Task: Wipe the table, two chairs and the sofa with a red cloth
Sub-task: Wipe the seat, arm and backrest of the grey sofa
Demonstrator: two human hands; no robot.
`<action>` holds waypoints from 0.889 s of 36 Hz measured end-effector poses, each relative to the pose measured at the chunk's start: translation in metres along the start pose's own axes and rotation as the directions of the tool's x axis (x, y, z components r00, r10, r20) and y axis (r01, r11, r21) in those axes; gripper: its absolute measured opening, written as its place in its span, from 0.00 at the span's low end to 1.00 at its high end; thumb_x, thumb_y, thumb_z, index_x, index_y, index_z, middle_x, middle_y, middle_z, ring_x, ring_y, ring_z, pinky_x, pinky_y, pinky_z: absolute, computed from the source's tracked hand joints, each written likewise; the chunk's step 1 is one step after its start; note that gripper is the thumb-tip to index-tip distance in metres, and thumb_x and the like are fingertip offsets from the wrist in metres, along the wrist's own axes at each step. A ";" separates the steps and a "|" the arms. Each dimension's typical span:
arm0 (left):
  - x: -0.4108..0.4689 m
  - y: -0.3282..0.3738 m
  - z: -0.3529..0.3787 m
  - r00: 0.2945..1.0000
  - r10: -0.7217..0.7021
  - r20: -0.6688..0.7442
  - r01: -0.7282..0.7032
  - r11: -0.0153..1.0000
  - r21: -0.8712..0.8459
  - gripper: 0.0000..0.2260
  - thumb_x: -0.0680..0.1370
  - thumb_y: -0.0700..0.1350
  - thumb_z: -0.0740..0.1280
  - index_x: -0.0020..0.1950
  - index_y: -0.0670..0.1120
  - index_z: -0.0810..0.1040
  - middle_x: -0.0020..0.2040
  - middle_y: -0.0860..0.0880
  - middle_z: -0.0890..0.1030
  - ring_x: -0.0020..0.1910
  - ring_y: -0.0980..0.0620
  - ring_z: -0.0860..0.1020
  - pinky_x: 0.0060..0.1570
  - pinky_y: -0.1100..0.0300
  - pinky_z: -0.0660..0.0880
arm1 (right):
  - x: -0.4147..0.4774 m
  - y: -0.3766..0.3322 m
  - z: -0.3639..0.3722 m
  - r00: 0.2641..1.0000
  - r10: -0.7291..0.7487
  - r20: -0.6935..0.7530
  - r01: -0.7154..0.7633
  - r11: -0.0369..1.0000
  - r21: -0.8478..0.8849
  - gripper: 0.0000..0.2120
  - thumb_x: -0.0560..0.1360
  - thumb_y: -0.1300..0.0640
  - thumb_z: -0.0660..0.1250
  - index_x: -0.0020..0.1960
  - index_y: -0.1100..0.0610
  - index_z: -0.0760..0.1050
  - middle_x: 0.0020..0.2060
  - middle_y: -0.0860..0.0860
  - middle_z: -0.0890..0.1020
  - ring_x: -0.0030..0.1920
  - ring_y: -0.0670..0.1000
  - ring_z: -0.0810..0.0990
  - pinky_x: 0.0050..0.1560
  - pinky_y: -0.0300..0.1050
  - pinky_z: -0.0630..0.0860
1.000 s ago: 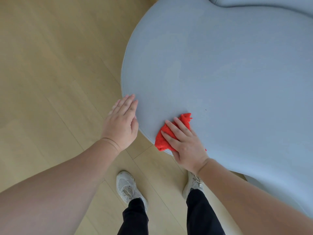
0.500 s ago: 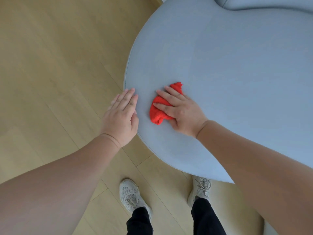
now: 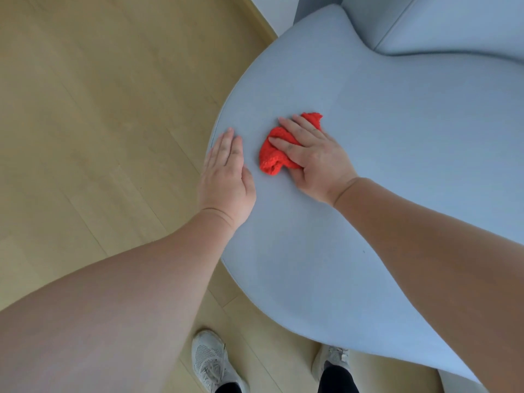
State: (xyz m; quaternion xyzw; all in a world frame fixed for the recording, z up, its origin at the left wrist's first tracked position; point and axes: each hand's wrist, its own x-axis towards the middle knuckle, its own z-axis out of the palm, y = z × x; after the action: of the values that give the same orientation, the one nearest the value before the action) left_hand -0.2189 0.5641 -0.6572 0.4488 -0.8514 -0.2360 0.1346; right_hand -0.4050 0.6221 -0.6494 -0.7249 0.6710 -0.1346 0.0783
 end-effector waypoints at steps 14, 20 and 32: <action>-0.003 -0.005 0.017 0.996 0.031 -0.078 -0.032 0.999 -0.014 0.25 0.76 0.41 0.52 0.72 0.35 0.65 0.73 0.38 0.65 0.73 0.43 0.60 0.71 0.44 0.60 | 0.051 0.074 -0.029 0.977 0.212 0.027 -0.213 0.977 0.022 0.25 0.74 0.53 0.54 0.68 0.57 0.74 0.70 0.61 0.70 0.71 0.66 0.66 0.70 0.62 0.64; -0.004 -0.007 0.019 0.996 0.035 -0.080 -0.035 0.999 -0.005 0.24 0.76 0.41 0.52 0.72 0.35 0.64 0.74 0.38 0.64 0.74 0.42 0.61 0.72 0.44 0.58 | 0.077 0.107 -0.041 0.937 0.349 0.016 -0.349 0.934 0.074 0.25 0.73 0.56 0.56 0.70 0.55 0.71 0.73 0.58 0.66 0.73 0.60 0.62 0.73 0.50 0.60; -0.005 -0.008 0.021 0.994 0.043 -0.098 -0.043 0.999 0.007 0.25 0.75 0.40 0.52 0.72 0.35 0.64 0.73 0.39 0.64 0.73 0.41 0.62 0.68 0.39 0.63 | 0.118 0.139 -0.039 0.895 0.447 -0.018 -0.444 0.893 0.070 0.25 0.73 0.51 0.51 0.67 0.47 0.73 0.70 0.49 0.70 0.69 0.54 0.69 0.67 0.43 0.67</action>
State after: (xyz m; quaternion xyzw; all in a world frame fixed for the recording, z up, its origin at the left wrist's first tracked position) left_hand -0.2199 0.5701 -0.6797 0.4418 -0.8537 -0.2086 0.1801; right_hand -0.5419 0.4956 -0.6426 -0.5468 0.8157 -0.1468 0.1191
